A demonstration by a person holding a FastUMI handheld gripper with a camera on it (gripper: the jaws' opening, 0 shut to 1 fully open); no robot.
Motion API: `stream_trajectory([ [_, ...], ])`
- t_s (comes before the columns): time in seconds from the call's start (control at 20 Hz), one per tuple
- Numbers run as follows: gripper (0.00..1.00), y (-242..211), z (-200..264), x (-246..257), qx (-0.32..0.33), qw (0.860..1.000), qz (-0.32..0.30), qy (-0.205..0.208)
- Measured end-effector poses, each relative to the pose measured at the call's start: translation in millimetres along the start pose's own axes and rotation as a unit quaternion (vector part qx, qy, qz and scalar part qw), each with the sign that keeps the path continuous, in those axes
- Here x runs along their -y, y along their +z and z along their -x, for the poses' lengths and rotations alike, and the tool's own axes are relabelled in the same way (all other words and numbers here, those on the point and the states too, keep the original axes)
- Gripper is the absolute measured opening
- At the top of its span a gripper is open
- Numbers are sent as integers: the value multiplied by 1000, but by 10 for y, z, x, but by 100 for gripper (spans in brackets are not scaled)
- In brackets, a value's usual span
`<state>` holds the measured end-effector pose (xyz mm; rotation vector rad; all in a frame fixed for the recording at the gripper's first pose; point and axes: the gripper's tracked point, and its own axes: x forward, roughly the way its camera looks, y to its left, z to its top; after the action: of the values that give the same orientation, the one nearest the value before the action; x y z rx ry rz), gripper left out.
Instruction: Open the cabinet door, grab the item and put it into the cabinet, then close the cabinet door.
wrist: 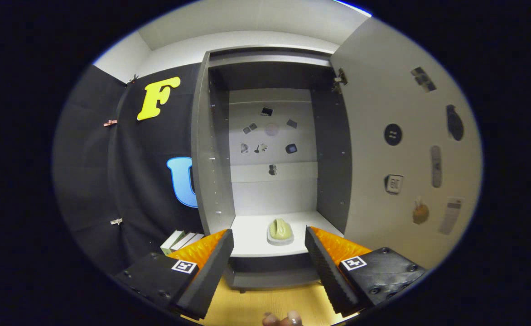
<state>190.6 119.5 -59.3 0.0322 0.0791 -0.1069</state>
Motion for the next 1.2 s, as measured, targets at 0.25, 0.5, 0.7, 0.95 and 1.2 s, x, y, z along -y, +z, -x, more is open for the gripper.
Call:
stream_trajectory([
  [0.25,99,48,695,433,29,998,-13,-55],
  [0.5,99,235,1282,1233,44,992,-7,-122],
  [0.7,99,328,1736,1941,35,989,-3,-144],
  [0.95,98,460,1904,2708,67,986,10,-154],
  [1.2,98,501,1654,3006,67,991,-5,-114],
])
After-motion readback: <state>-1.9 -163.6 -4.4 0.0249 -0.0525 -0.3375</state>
